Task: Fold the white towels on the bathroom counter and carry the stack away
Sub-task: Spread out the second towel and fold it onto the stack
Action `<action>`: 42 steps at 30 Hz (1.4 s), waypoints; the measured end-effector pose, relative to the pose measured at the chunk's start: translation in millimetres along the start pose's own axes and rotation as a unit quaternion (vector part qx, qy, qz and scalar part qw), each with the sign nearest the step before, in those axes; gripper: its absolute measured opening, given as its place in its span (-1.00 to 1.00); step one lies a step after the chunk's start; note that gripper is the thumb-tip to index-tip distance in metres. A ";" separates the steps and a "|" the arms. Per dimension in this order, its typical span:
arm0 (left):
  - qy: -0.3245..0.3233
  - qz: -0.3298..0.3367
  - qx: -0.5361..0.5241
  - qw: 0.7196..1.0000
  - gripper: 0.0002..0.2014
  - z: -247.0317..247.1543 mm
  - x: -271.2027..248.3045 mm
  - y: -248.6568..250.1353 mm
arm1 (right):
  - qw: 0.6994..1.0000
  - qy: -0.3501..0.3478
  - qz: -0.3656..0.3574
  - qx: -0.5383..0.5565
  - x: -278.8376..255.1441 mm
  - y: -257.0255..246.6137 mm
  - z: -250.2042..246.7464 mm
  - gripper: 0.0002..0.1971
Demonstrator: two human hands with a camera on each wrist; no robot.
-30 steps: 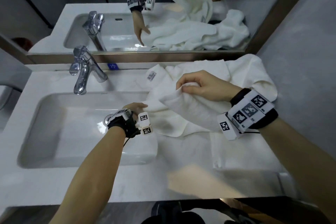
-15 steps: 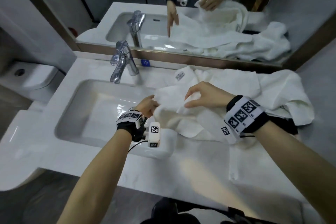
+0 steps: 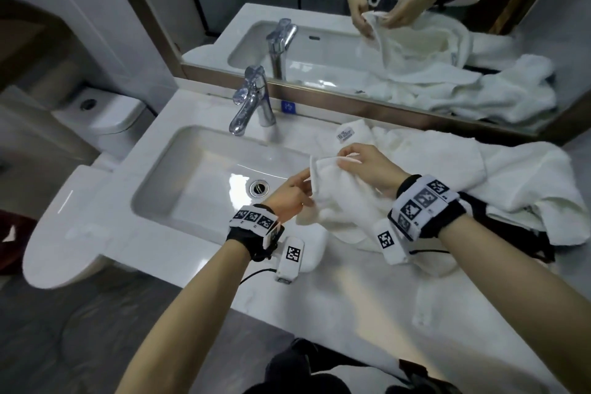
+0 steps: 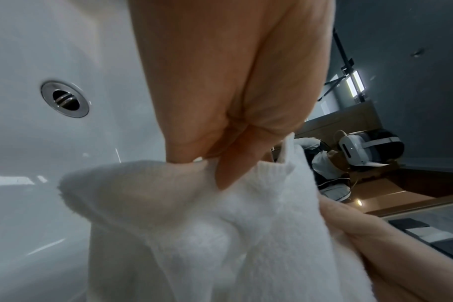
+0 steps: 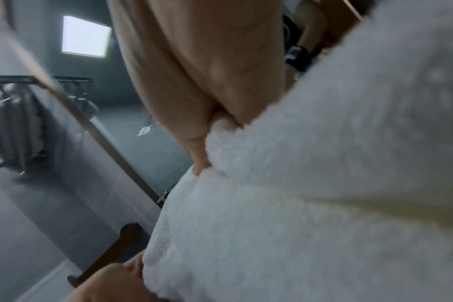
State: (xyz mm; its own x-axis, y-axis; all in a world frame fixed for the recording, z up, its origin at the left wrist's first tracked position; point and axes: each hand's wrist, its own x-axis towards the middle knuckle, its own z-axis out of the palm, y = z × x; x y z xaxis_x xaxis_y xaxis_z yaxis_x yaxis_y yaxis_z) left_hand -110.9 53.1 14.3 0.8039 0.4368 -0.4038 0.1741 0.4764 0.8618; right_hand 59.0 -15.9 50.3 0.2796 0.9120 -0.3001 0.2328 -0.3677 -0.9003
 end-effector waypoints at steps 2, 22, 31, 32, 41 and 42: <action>0.008 0.006 -0.007 1.000 -0.19 5.0 -1.5 -2.3 | 0.997 0.011 0.050 0.063 0.6 5.2 6.1 -0.88; 0.220 0.165 0.182 0.944 -0.75 26.7 4.9 1.0 | 0.974 0.058 -0.070 -0.207 -16.0 22.7 -10.6 -0.81; 0.256 0.282 0.195 0.904 -0.76 20.1 -9.3 55.3 | 0.960 -0.024 -0.093 -0.263 -25.9 -11.7 -44.6 -0.67; 0.267 0.294 0.191 0.898 -0.75 18.5 -8.2 60.2 | 0.964 -0.027 -0.093 -0.246 -27.0 -11.7 -51.2 -0.69; 0.177 0.289 0.341 0.877 -0.64 16.5 -2.9 33.2 | 0.961 0.085 -0.049 -0.260 -46.3 36.3 -56.7 -0.52; 0.174 0.289 0.373 0.864 -0.70 16.1 -1.2 29.6 | 0.961 0.097 -0.055 -0.253 -48.5 38.8 -55.3 -0.51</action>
State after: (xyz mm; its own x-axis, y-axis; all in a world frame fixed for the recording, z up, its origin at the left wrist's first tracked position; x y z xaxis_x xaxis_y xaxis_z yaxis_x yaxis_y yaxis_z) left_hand -97.5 54.4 45.2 0.6816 0.7026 0.2044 0.2233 -0.4658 0.8562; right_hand 105.9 -84.4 47.3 0.3851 0.9170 -0.1036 0.6800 -0.3579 -0.6399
